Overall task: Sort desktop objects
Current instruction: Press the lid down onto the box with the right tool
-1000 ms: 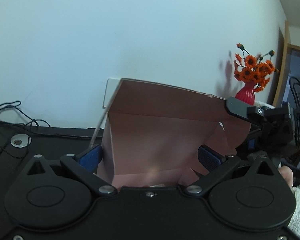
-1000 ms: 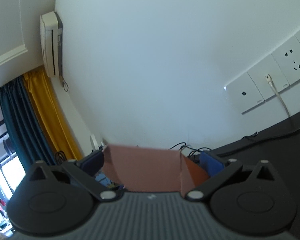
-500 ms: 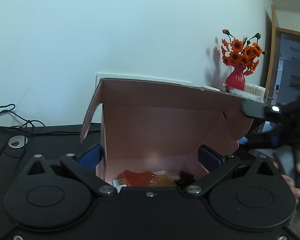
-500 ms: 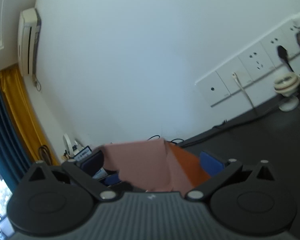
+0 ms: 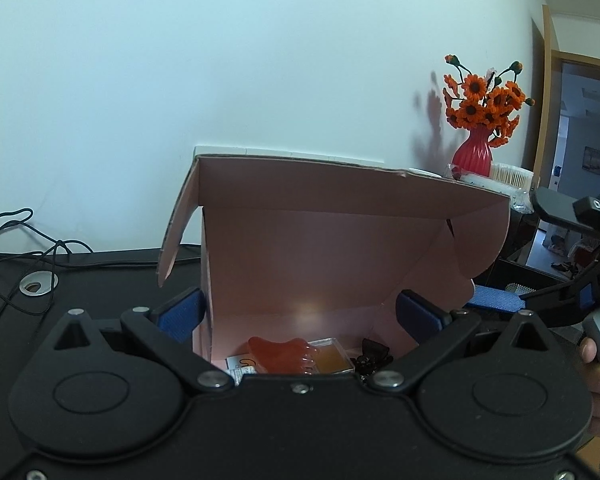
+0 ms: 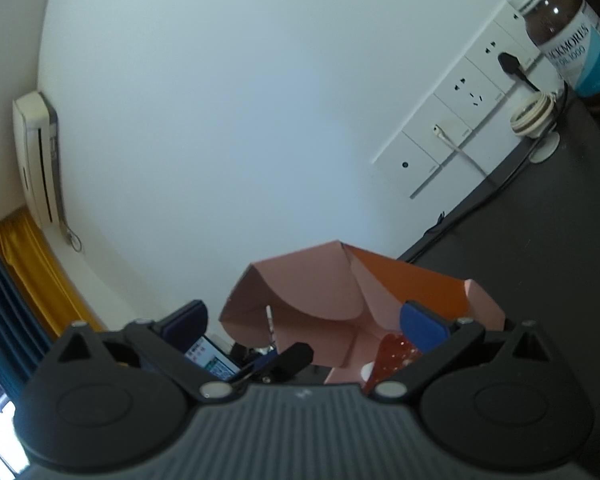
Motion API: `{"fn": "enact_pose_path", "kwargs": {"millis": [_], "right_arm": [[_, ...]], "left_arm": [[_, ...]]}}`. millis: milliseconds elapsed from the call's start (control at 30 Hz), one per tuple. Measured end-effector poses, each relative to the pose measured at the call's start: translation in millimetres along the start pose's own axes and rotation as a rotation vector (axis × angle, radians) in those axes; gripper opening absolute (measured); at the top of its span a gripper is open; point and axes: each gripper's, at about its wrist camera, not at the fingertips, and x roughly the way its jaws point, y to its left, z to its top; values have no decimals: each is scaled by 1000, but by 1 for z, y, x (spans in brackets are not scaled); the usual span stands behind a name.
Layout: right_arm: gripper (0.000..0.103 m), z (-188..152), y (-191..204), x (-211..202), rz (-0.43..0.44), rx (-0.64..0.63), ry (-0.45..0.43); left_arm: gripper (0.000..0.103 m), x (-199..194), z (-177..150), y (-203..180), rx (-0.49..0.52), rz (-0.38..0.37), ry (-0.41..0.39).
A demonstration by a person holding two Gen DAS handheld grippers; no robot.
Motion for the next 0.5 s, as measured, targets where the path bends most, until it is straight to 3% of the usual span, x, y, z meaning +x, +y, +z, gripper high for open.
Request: {"fn": "enact_pose_path", "kwargs": {"millis": [333, 500], "right_arm": [[102, 4, 1, 28, 17, 26, 27], [102, 5, -9, 35, 5, 61, -4]], "left_arm": [[103, -1, 0, 0, 3, 32, -17], [103, 1, 0, 1, -3, 34, -6]]}}
